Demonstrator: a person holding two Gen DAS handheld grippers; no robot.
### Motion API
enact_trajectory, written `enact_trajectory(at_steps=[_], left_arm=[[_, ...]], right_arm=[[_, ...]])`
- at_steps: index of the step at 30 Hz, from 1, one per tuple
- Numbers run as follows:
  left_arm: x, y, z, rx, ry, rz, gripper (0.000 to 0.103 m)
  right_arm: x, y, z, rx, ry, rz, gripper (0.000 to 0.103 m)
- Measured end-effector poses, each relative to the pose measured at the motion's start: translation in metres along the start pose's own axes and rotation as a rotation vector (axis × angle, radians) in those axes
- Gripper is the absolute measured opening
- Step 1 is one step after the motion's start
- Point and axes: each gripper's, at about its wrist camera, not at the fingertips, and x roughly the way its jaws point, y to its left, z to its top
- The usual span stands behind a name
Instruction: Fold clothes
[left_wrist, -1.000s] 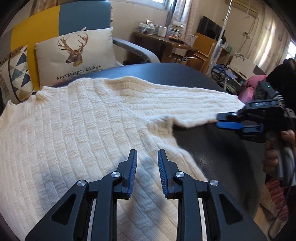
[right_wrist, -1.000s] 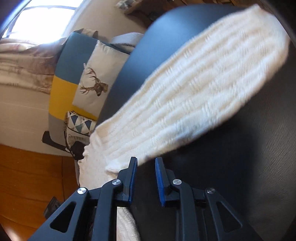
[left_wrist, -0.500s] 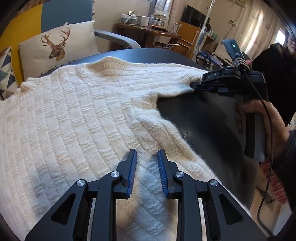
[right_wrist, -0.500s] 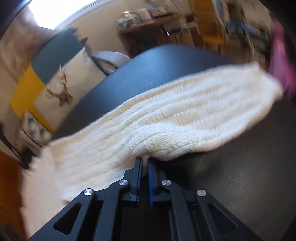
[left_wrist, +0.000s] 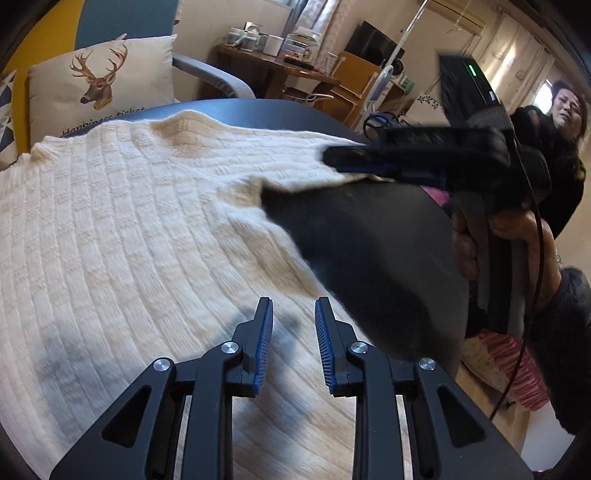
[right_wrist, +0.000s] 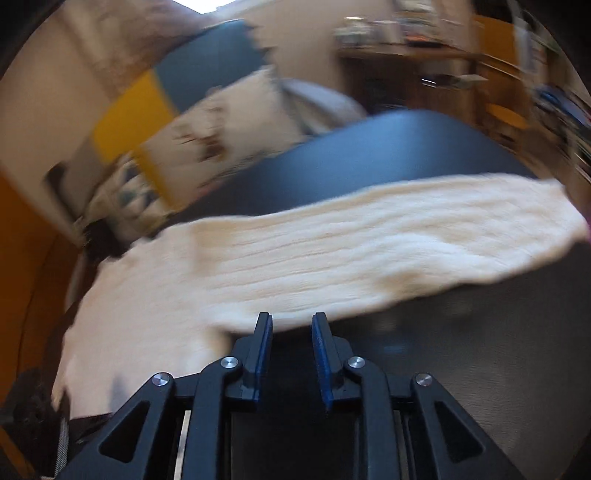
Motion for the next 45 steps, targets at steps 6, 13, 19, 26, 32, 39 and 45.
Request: enact_trajectory(at_steps=[6,13,19,26,32,39,45], left_arm=[[0.009,-0.011,-0.022,0.027,0.040,-0.009,0.025],[0.006,-0.006,-0.022,-0.016,0.042,-0.045,0.026],[-0.018,0.008,-0.020,-0.088,-0.027,-0.028,0.026],[-0.009,0.016,-0.030,-0.099,0.027,0.020,0.026],[-0.046,0.023,-0.035,-0.138,-0.059,0.060,0.026],[-0.060,0.055,-0.051,-0.205,-0.039,0.231,0.026],[-0.095,0.080,-0.047,-0.196,-0.119,0.302,0.033]], right_arm=[[0.072,0.052,0.003,-0.260,0.165,-0.079,0.019],[0.097,0.026,0.020,-0.223,0.205,-0.137,0.012],[0.071,0.050,0.004,-0.259,0.221,-0.021,0.012],[0.083,0.068,-0.035,-0.341,0.297,-0.017,0.010],[0.055,0.076,-0.038,-0.277,0.277,0.023,0.014],[0.055,0.078,-0.091,-0.337,0.323,-0.052,0.013],[0.046,0.066,-0.072,-0.213,0.268,-0.011,0.015]])
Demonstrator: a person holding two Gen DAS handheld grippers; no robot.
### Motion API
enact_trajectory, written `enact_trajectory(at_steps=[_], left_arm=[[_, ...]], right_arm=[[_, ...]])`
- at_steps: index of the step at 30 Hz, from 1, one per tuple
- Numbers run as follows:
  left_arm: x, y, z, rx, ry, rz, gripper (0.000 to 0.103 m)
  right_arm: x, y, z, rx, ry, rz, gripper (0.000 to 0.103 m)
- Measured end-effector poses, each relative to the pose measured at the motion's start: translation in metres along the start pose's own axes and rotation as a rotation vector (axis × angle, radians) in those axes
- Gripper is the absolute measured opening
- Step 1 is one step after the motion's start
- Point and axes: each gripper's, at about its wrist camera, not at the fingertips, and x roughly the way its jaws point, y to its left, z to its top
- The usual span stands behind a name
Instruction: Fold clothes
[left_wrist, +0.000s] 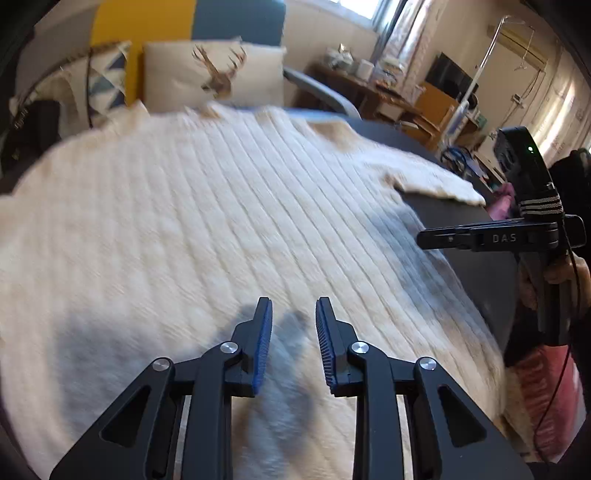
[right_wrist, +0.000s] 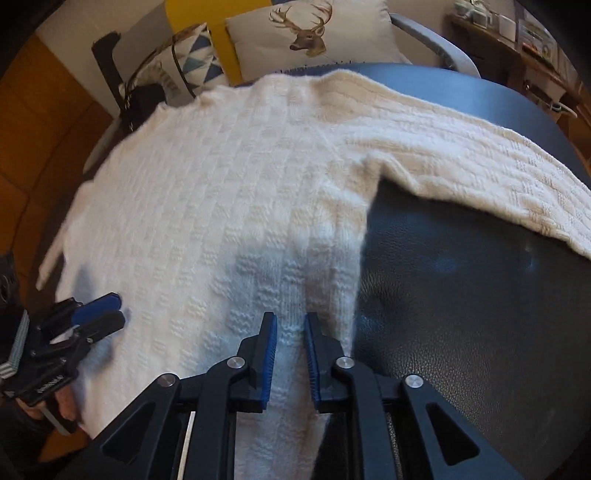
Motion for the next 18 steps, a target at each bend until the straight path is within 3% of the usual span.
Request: enact_trajectory(at_steps=[2,7,13,18], left_arm=[[0.001,0.020,0.018,-0.039,-0.018,0.024,0.039],[0.001,0.084,0.045,-0.131,-0.036,0.141,0.040],[0.007,0.120,0.080,-0.127,-0.053,0.211,0.040],[0.035,0.138,0.112,-0.104,-0.065,0.276,0.040]], right_arm=[[-0.011,-0.002,0.017,0.019,-0.074,-0.008,0.019],[-0.014,-0.022,0.079,0.107,-0.212,-0.063,0.020],[0.027,-0.038,0.125,0.105,-0.202,-0.122,0.020],[0.064,-0.044,0.151,0.097,-0.176,-0.129,0.020]])
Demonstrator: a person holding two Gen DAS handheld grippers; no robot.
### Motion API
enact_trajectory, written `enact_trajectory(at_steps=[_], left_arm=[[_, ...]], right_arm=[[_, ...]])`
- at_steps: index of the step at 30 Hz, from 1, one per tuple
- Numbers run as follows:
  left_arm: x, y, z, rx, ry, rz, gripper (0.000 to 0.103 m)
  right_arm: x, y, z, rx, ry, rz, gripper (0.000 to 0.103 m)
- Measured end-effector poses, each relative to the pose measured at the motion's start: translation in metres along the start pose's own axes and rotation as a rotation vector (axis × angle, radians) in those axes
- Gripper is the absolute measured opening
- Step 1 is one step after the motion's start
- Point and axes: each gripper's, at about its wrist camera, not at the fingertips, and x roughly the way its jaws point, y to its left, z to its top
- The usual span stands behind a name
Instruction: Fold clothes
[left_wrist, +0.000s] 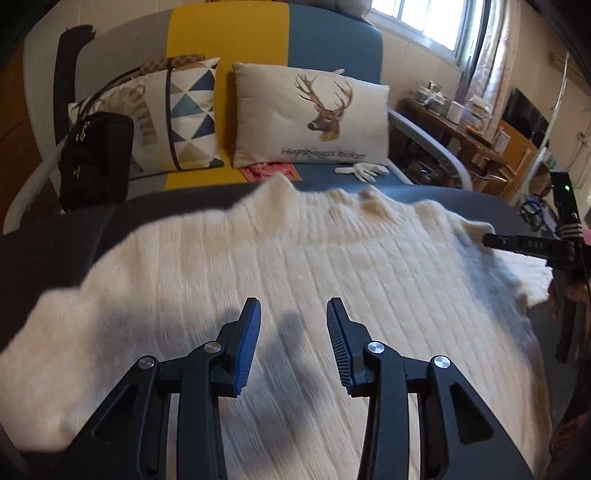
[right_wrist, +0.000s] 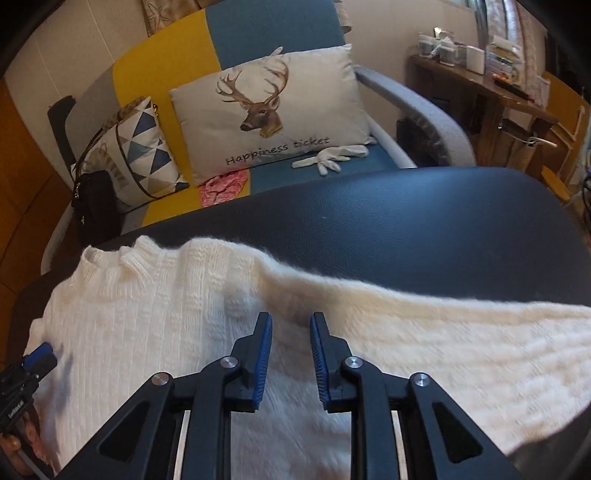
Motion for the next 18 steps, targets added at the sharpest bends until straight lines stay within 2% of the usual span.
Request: enact_trajectory(at_steps=[2,4,6,8,11,14,16,18], left_arm=[[0.021,0.009,0.006,-0.011,0.033,0.056,0.040],[0.036,0.018,0.007,-0.038,0.058,0.075,0.040],[0.037,0.021,0.006,-0.044,0.037,0.074,0.040],[0.035,0.022,0.005,-0.051,0.020,0.066,0.040],[0.024,0.025,0.006,-0.094,-0.012,0.019,0.040],[0.016,0.019,0.012,-0.090,-0.047,-0.002,0.040],[0.016,0.011,0.019,-0.074,-0.057,-0.013,0.040],[0.021,0.002,0.026,-0.054,-0.051,-0.009,0.040]], right_arm=[[0.013,-0.003,0.004,-0.017,0.012,-0.036,0.018],[0.016,-0.010,0.009,-0.015,-0.015,-0.055,0.017],[0.017,-0.018,0.014,0.026,-0.014,-0.043,0.017],[0.015,-0.017,0.016,0.015,-0.009,-0.046,0.017],[0.004,-0.007,0.015,-0.009,-0.013,-0.043,0.018],[-0.008,0.013,0.014,-0.045,-0.053,0.036,0.020],[-0.010,0.036,0.016,-0.102,-0.057,0.104,0.020],[-0.004,0.059,0.018,-0.158,-0.043,0.133,0.020]])
